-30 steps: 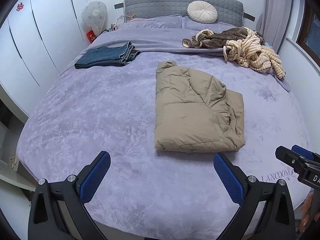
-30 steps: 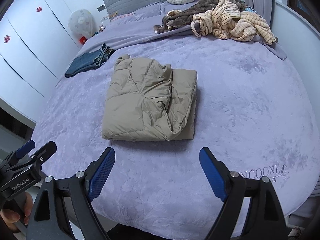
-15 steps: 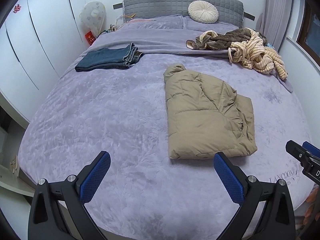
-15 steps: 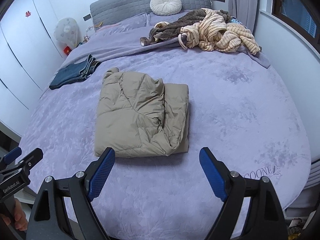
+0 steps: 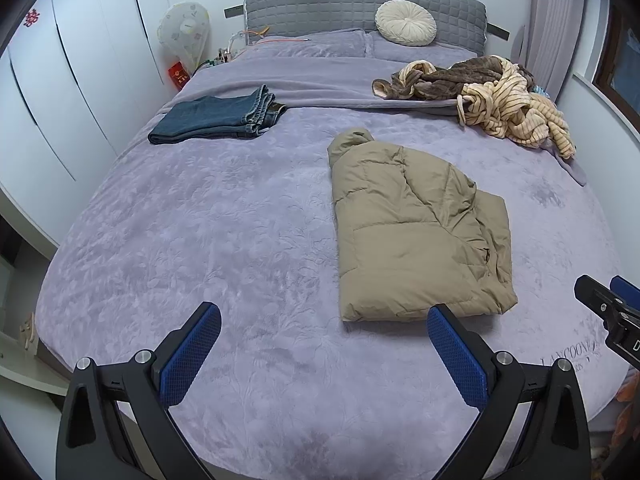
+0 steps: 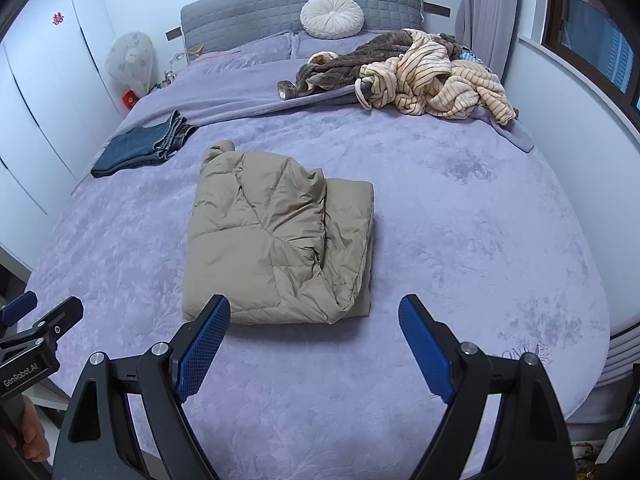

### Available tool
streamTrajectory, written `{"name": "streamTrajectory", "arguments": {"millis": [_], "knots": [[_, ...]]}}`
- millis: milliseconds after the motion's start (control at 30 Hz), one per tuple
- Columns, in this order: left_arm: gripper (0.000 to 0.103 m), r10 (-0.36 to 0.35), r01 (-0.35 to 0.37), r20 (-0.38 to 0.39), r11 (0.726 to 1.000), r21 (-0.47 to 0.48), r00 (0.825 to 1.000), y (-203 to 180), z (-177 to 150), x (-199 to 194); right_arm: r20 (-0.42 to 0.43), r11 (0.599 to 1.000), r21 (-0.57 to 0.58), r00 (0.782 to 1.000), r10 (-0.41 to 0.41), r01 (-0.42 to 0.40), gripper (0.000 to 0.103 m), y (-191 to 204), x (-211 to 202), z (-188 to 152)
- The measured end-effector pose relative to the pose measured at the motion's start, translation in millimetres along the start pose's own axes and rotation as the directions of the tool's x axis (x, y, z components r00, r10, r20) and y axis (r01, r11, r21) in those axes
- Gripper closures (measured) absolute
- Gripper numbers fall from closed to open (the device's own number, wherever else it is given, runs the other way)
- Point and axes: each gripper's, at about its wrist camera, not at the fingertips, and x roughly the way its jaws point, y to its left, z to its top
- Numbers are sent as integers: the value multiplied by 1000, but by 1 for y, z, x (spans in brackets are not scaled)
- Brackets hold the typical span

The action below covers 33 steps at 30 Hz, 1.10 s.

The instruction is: Fold large clothes

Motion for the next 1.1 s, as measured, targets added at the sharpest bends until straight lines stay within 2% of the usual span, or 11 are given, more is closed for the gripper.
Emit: {"name": "streamTrajectory", "arguments": {"millis": [1100], "knots": [[0, -1, 1, 1, 1000, 4, 1000, 2, 1, 1, 2, 1000, -1, 1000, 7, -7, 15, 1, 0, -1]]}}
